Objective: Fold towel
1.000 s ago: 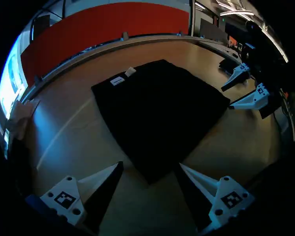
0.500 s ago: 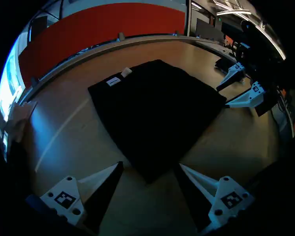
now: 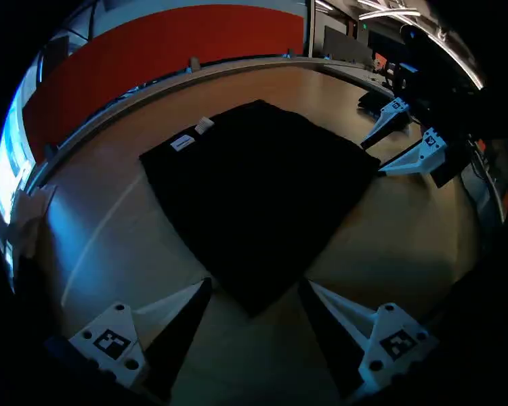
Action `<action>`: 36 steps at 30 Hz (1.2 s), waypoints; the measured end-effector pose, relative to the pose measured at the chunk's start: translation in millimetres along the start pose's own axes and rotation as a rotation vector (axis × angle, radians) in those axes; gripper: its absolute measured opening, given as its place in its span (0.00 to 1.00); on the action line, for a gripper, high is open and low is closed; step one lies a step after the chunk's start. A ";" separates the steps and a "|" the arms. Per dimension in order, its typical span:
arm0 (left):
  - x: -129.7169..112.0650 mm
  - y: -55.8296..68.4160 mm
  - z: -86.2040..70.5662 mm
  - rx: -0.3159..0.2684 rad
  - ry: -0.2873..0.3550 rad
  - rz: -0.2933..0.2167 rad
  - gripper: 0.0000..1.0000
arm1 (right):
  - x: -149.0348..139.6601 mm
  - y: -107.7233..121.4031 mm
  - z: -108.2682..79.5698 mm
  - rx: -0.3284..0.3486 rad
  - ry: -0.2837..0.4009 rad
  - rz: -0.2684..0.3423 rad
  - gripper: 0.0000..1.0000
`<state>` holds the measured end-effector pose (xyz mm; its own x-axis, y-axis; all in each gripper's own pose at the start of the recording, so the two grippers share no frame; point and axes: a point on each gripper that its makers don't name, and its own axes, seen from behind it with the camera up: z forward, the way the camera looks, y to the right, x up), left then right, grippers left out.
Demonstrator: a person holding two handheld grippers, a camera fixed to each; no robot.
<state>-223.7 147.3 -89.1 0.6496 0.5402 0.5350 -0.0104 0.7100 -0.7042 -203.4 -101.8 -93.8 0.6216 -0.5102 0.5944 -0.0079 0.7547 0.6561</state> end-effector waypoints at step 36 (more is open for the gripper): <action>1.5 5.6 1.7 0.012 -0.036 -0.012 0.20 | 5.0 -11.1 -2.3 0.045 -0.002 0.042 0.17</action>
<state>-224.1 152.9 -91.4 0.6222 0.5471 0.5600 -0.0118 0.7218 -0.6920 -198.4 -111.7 -99.2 0.6182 -0.4794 0.6229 -0.0695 0.7560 0.6509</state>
